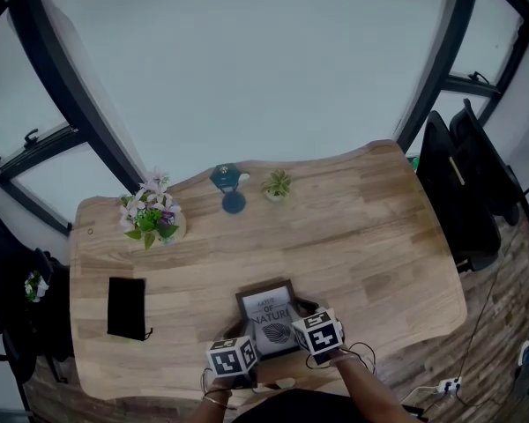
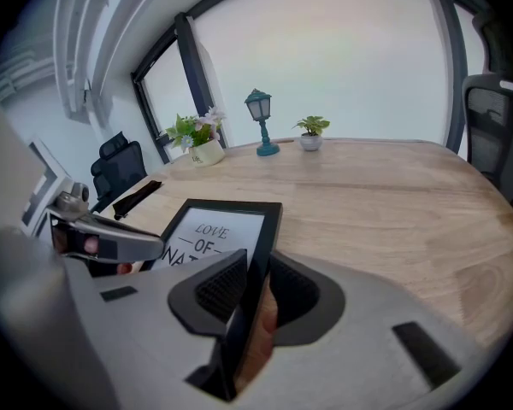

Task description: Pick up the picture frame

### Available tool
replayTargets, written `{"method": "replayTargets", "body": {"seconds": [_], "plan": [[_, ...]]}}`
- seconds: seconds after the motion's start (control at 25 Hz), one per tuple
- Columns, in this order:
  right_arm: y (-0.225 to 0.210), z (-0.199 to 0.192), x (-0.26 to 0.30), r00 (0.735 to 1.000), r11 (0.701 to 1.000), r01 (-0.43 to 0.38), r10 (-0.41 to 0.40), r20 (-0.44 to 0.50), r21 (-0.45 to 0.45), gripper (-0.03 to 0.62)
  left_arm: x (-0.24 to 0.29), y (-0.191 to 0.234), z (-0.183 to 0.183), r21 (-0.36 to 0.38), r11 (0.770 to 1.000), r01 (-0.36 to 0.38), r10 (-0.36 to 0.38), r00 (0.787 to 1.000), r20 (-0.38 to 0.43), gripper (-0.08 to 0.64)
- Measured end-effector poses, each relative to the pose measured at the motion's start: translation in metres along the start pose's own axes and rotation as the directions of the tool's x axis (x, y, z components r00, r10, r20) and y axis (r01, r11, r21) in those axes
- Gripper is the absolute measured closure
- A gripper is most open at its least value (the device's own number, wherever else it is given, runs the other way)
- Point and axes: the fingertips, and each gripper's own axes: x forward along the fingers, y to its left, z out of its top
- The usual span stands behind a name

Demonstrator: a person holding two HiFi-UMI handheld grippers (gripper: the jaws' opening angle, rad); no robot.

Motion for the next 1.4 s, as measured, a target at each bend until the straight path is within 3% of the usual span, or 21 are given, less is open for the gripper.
{"method": "replayTargets", "body": {"seconds": [1.4], "plan": [[0.016, 0.018, -0.078, 0.977, 0.996, 0.084, -0.086, 0.195, 0.018, 0.52, -0.072, -0.037, 0.016, 0.117, 0.991, 0.057, -0.077, 0.983, 0.168, 0.491]]}}
